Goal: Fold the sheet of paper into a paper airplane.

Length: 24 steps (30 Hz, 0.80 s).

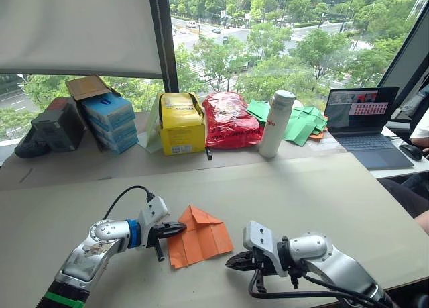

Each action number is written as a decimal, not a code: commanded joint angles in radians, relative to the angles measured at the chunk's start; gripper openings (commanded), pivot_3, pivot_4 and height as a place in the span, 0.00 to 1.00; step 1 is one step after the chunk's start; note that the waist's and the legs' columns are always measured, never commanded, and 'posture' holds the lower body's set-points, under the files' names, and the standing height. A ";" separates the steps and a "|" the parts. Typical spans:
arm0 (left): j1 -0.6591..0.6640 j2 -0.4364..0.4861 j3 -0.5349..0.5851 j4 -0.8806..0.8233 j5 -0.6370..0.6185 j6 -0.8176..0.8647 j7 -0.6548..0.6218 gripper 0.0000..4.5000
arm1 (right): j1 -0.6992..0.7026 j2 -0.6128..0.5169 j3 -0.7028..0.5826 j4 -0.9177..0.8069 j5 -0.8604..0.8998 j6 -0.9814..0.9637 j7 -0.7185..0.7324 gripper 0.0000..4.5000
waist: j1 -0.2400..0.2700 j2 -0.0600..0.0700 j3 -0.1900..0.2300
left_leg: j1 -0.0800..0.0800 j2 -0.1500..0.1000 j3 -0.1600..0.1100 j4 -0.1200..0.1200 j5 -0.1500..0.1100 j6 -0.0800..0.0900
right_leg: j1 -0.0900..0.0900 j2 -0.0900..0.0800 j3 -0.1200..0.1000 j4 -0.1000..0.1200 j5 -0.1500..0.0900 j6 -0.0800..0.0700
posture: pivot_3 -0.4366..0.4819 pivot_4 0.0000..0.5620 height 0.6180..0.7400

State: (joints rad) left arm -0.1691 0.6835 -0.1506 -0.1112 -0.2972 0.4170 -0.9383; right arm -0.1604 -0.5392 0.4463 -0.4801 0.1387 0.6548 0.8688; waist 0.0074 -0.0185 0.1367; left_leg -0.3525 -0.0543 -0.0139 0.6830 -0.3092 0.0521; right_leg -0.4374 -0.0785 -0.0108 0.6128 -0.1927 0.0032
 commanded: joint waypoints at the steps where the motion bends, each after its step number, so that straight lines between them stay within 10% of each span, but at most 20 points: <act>1: 0.018 0.020 -0.040 0.040 0.044 0.029 -0.016 0.01 | 0.028 0.024 0.011 -0.024 -0.040 0.031 -0.100 0.00 | 0.002 -0.001 0.000 | 0.000 0.000 0.000 0.000 0.000 0.000 | 0.000 0.000 0.000 0.000 0.000 0.000 | 0.48 0.27 1.00; 24: -0.041 0.043 -0.073 0.074 0.074 0.019 -0.073 0.01 | 0.172 0.159 -0.133 0.059 -0.015 -0.058 -0.378 0.00 | 0.001 -0.002 -0.001 | 0.015 0.000 -0.001 0.000 -0.001 0.003 | 0.016 0.001 -0.001 -0.002 -0.003 0.005 | 0.48 0.27 1.00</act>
State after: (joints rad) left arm -0.2344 0.7201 -0.1899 -0.0660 -0.2673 0.4148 -1.0131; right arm 0.0061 -0.3752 0.3453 -0.4609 0.1370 0.6031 0.5200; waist 0.0089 -0.0203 0.1354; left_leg -0.3368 -0.0544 -0.0143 0.6826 -0.3108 0.0548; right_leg -0.4216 -0.0774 -0.0115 0.6112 -0.1960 0.0084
